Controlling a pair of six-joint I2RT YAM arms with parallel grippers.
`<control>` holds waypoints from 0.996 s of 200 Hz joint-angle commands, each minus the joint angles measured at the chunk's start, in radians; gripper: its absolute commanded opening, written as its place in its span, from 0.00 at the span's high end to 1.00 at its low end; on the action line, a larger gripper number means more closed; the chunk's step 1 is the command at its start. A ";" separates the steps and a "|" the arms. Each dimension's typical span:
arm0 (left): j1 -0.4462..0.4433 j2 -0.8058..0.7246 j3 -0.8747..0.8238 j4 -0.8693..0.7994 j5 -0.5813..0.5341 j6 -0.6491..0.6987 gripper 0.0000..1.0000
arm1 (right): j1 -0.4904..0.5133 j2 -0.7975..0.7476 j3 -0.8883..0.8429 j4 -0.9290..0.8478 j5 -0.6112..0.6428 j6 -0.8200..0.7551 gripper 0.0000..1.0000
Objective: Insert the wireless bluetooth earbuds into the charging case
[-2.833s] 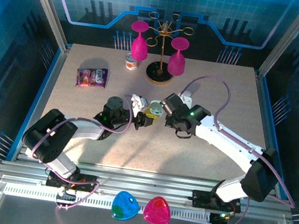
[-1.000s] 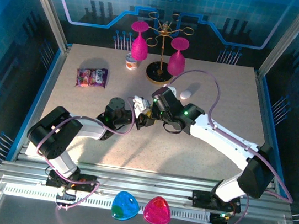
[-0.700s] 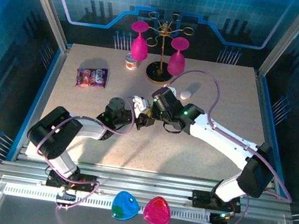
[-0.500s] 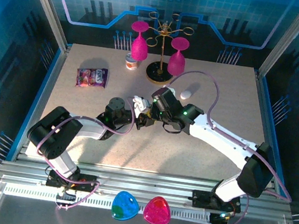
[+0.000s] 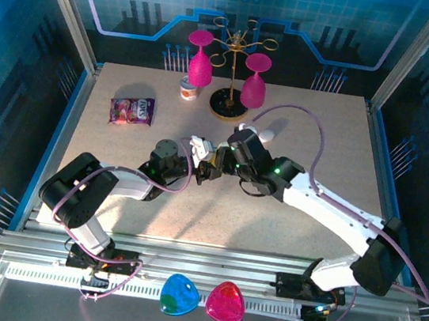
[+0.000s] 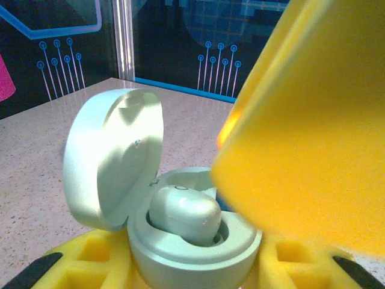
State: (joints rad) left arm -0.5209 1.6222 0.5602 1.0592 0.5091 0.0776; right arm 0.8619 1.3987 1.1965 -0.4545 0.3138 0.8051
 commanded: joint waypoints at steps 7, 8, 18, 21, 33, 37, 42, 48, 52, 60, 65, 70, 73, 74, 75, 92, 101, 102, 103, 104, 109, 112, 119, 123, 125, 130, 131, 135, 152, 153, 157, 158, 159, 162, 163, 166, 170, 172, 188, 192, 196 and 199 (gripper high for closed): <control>-0.001 -0.028 0.005 0.051 0.017 0.003 0.72 | -0.019 -0.103 -0.065 0.085 0.036 -0.059 0.54; 0.001 -0.028 0.004 0.051 0.017 0.003 0.72 | -0.020 -0.105 -0.068 0.087 0.038 -0.062 0.54; 0.002 -0.029 -0.001 0.059 0.019 0.009 0.72 | -0.028 -0.143 -0.101 0.100 0.053 -0.079 0.50; 0.004 -0.030 -0.002 0.062 0.020 0.011 0.72 | -0.032 -0.157 -0.111 0.101 0.055 -0.083 0.50; 0.004 -0.033 -0.008 0.070 0.025 0.018 0.72 | -0.068 -0.202 -0.154 0.092 0.060 -0.089 0.48; 0.005 -0.036 -0.012 0.071 0.027 0.021 0.72 | -0.082 -0.217 -0.168 0.086 0.061 -0.086 0.48; 0.004 -0.038 -0.014 0.071 0.032 0.029 0.72 | -0.103 -0.232 -0.191 0.076 0.059 -0.082 0.48; 0.004 -0.043 -0.018 0.071 0.034 0.036 0.72 | -0.129 -0.255 -0.214 0.064 0.055 -0.079 0.48; 0.004 -0.045 -0.021 0.071 0.036 0.041 0.72 | -0.149 -0.270 -0.232 0.056 0.051 -0.076 0.48; 0.005 -0.051 -0.025 0.073 0.040 0.050 0.72 | -0.191 -0.298 -0.270 0.046 0.033 -0.072 0.48; 0.005 -0.054 -0.028 0.073 0.043 0.056 0.72 | -0.217 -0.314 -0.292 0.041 0.013 -0.068 0.48; 0.005 -0.058 -0.031 0.075 0.044 0.063 0.72 | -0.244 -0.331 -0.310 0.040 -0.007 -0.065 0.48; 0.004 -0.060 -0.032 0.075 0.046 0.068 0.72 | -0.259 -0.340 -0.325 0.041 -0.021 -0.064 0.48; 0.004 -0.060 -0.032 0.076 0.046 0.069 0.72 | -0.264 -0.343 -0.335 0.040 -0.025 -0.064 0.48; 0.005 -0.061 -0.033 0.076 0.046 0.070 0.72 | -0.269 -0.345 -0.342 0.041 -0.028 -0.064 0.48; 0.004 -0.068 -0.047 0.093 0.052 0.093 0.72 | -0.358 -0.396 -0.408 0.029 -0.083 -0.043 0.47; 0.004 -0.073 -0.055 0.106 0.051 0.104 0.72 | -0.415 -0.417 -0.439 0.020 -0.122 -0.037 0.47; 0.004 -0.073 -0.056 0.106 0.049 0.105 0.72 | -0.423 -0.418 -0.443 0.019 -0.124 -0.037 0.47; 0.004 -0.074 -0.056 0.107 0.049 0.106 0.72 | -0.429 -0.419 -0.446 0.016 -0.127 -0.037 0.47; 0.005 -0.073 -0.056 0.108 0.049 0.108 0.72 | -0.435 -0.421 -0.449 0.014 -0.129 -0.036 0.47; 0.004 -0.074 -0.059 0.112 0.049 0.114 0.72 | -0.465 -0.427 -0.461 -0.002 -0.136 -0.034 0.46; 0.005 -0.074 -0.060 0.111 0.051 0.118 0.72 | -0.483 -0.430 -0.469 -0.012 -0.137 -0.034 0.46; 0.004 -0.074 -0.061 0.113 0.054 0.124 0.72 | -0.524 -0.433 -0.484 -0.031 -0.137 -0.038 0.46; 0.005 -0.074 -0.061 0.113 0.055 0.126 0.72 | -0.544 -0.434 -0.494 -0.041 -0.137 -0.039 0.45; 0.004 -0.074 -0.060 0.113 0.055 0.127 0.72 | -0.557 -0.435 -0.497 -0.045 -0.137 -0.040 0.45; 0.004 -0.074 -0.059 0.113 0.057 0.129 0.72 | -0.584 -0.436 -0.507 -0.055 -0.140 -0.040 0.45; 0.004 -0.074 -0.060 0.113 0.058 0.129 0.72 | -0.590 -0.435 -0.510 -0.057 -0.143 -0.040 0.45; 0.004 -0.076 -0.060 0.113 0.059 0.131 0.72 | -0.613 -0.436 -0.520 -0.061 -0.150 -0.043 0.44; 0.003 -0.082 -0.060 0.108 0.061 0.143 0.72 | -0.700 -0.435 -0.564 -0.058 -0.194 -0.049 0.44; 0.003 -0.083 -0.059 0.107 0.061 0.145 0.72 | -0.703 -0.436 -0.564 -0.056 -0.199 -0.049 0.44; 0.002 -0.085 -0.059 0.102 0.059 0.151 0.72 | -0.723 -0.435 -0.574 -0.049 -0.220 -0.050 0.44; 0.002 -0.086 -0.059 0.101 0.059 0.152 0.72 | -0.726 -0.435 -0.578 -0.047 -0.225 -0.049 0.44; 0.000 -0.086 -0.059 0.099 0.059 0.153 0.72 | -0.730 -0.435 -0.580 -0.046 -0.229 -0.049 0.44; -0.001 -0.088 -0.057 0.094 0.057 0.159 0.73 | -0.741 -0.435 -0.586 -0.038 -0.244 -0.050 0.44; -0.001 -0.089 -0.057 0.091 0.055 0.160 0.73 | -0.744 -0.435 -0.588 -0.035 -0.249 -0.050 0.44; -0.003 -0.092 -0.056 0.082 0.052 0.169 0.73 | -0.751 -0.435 -0.594 -0.028 -0.263 -0.049 0.45; -0.006 -0.095 -0.055 0.069 0.047 0.180 0.72 | -0.759 -0.435 -0.600 -0.018 -0.280 -0.049 0.45; -0.007 -0.096 -0.054 0.062 0.044 0.187 0.72 | -0.761 -0.435 -0.601 -0.012 -0.284 -0.049 0.44; -0.023 -0.108 -0.046 0.006 0.019 0.240 0.73 | -0.765 -0.426 -0.613 0.008 -0.286 -0.053 0.45; -0.027 -0.110 -0.045 -0.003 0.012 0.250 0.73 | -0.767 -0.420 -0.614 0.007 -0.280 -0.055 0.45; -0.030 -0.111 -0.045 -0.009 0.009 0.258 0.72 | -0.770 -0.414 -0.612 0.006 -0.276 -0.056 0.45; -0.033 -0.112 -0.044 -0.013 0.006 0.263 0.73 | -0.773 -0.408 -0.615 0.005 -0.277 -0.058 0.45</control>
State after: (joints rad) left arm -0.5274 1.5425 0.5076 1.0966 0.5346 0.2436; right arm 0.1085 0.9752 0.5907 -0.4721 0.0875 0.7582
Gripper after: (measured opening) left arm 0.354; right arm 0.555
